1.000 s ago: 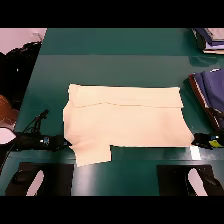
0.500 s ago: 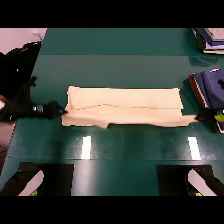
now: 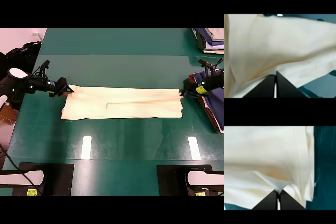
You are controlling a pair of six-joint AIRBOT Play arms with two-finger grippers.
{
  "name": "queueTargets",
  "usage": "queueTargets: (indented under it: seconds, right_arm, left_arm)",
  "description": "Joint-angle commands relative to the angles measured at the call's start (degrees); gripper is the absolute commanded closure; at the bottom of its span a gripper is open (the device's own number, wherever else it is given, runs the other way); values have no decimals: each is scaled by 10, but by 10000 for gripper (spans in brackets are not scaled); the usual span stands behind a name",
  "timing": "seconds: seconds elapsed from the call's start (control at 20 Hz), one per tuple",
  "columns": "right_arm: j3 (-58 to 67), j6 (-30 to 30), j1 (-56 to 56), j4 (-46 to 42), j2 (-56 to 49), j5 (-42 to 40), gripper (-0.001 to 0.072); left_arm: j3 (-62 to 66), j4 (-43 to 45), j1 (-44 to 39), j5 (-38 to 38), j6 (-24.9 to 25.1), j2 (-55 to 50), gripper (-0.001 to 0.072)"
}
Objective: Fold the shirts.
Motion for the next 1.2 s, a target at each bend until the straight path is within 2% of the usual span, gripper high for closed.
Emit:
queueTargets:
  seconds: [0.0, 0.05, 0.1, 0.15, 0.25, 0.35, 0.45, 0.6, 0.75, 0.85, 0.95, 1.15]
  right_arm:
    - [70, 1, -13, 98, -75, -23, 683]
    - [84, 0, -19, 120, -87, -30, 456]
    - [93, 0, -21, 137, -95, -32, 174]
    - [99, 0, -28, 150, -99, -33, 127]
    - [99, -8, -35, 149, -96, -19, 130]
    - [99, -43, -51, 148, -94, 27, 137]
    - [99, -58, -73, 137, -94, 69, 137]
    - [98, -59, -112, 111, -95, 117, 138]
    - [51, -73, -146, 105, -95, 128, 138]
    - [-3, -95, -161, 114, -95, 105, 167]
    - [-51, -116, -174, 146, -95, 68, 248]
    - [-109, -174, -172, 206, -95, 21, 257]
  left_arm:
    - [44, -12, 0, 39, 28, -38, 677]
    - [55, -13, 0, 42, 30, -38, 594]
    - [65, -14, 0, 42, 29, -38, 326]
    - [76, -17, 0, 37, 23, -38, 210]
    - [102, -21, 0, 10, 24, -38, 211]
    - [122, -22, 0, -24, 24, -38, 226]
    - [126, -28, 0, -51, 35, -37, 684]
    - [126, -33, -10, -68, 41, -37, 679]
    - [126, -29, -53, -59, 41, -37, 679]
    - [126, -26, -90, -39, 41, -37, 679]
    - [126, -13, -125, -21, 41, -37, 679]
    - [126, -3, -180, 3, 39, -37, 679]
